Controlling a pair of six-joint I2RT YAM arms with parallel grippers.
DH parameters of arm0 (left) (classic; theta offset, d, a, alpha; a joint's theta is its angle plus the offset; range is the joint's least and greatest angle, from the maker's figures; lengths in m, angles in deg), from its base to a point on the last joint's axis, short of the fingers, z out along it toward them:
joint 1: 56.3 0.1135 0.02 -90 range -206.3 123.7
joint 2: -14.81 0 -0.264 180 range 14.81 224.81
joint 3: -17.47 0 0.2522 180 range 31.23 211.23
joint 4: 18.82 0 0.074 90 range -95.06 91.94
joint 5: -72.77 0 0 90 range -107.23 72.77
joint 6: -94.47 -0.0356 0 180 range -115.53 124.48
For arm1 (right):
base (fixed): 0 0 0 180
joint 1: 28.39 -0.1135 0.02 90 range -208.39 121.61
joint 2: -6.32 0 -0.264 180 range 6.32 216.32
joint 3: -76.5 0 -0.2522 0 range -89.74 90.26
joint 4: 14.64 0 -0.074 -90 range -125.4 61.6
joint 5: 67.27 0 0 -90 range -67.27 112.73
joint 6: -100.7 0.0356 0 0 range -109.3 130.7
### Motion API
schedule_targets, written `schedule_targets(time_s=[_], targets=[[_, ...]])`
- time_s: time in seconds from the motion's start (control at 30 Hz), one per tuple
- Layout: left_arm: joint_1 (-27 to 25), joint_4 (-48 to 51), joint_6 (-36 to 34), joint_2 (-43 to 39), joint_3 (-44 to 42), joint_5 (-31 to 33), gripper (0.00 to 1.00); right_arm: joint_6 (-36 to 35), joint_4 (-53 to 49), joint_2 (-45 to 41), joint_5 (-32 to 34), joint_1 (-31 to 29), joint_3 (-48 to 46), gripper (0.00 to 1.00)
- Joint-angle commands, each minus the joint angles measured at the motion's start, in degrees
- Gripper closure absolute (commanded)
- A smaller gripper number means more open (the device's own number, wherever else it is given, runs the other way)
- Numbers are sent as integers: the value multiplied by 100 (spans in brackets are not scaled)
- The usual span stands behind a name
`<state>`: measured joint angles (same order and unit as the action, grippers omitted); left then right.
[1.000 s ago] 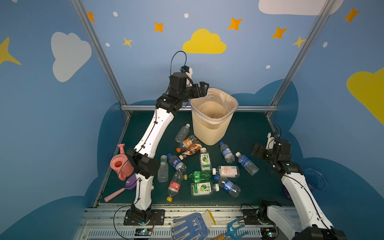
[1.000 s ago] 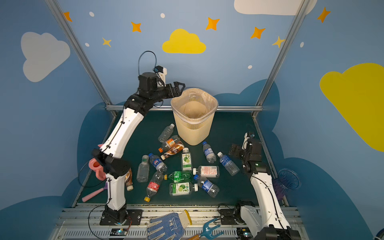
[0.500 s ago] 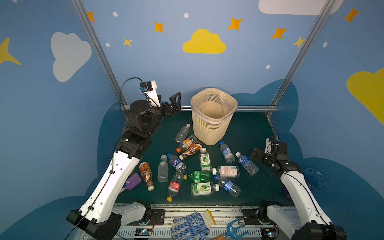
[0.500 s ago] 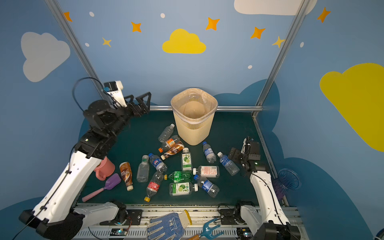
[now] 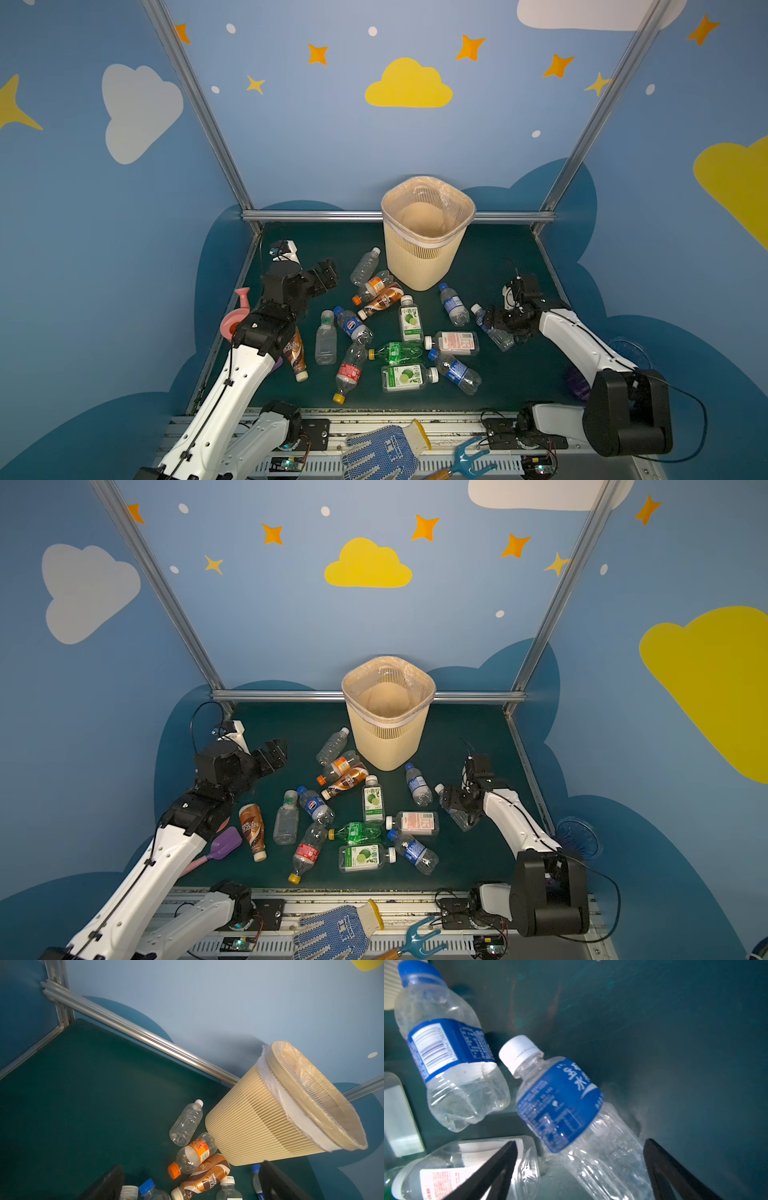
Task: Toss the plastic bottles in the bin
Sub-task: 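Lower the left arm back while the right gripper grasps the blue-labelled water bottle, then lift the water bottle with the right gripper over the bin and release it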
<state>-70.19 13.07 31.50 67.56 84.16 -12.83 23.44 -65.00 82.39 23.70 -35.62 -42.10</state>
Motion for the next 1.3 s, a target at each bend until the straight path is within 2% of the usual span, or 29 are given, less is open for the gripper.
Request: schedule_targets(time_s=[0.0, 0.37, 0.5, 0.9, 0.97, 1.1, 1.27], targets=[[148, 63, 192, 2, -52, -100, 0, -358, -538, 365, 494, -116, 361, 12], [371, 164, 188, 19, -98, -228, 0, -709, -696, 1091, 796, -313, 725, 16], [418, 198, 176, 6, -114, -237, 0, -815, -820, 1401, 955, -339, 905, 23], [544, 361, 207, -15, -162, -131, 0, -904, -908, 2150, 1002, -350, 1327, 28], [563, 416, 226, -23, -186, -95, 0, -915, -895, 2226, 960, -352, 1363, 31], [626, 497, 331, -63, -269, 12, 0, -852, -808, 2216, 722, -350, 1451, 47], [809, 480, 692, -106, -511, 37, 0, -803, -783, 1661, 221, -183, 1925, 49]])
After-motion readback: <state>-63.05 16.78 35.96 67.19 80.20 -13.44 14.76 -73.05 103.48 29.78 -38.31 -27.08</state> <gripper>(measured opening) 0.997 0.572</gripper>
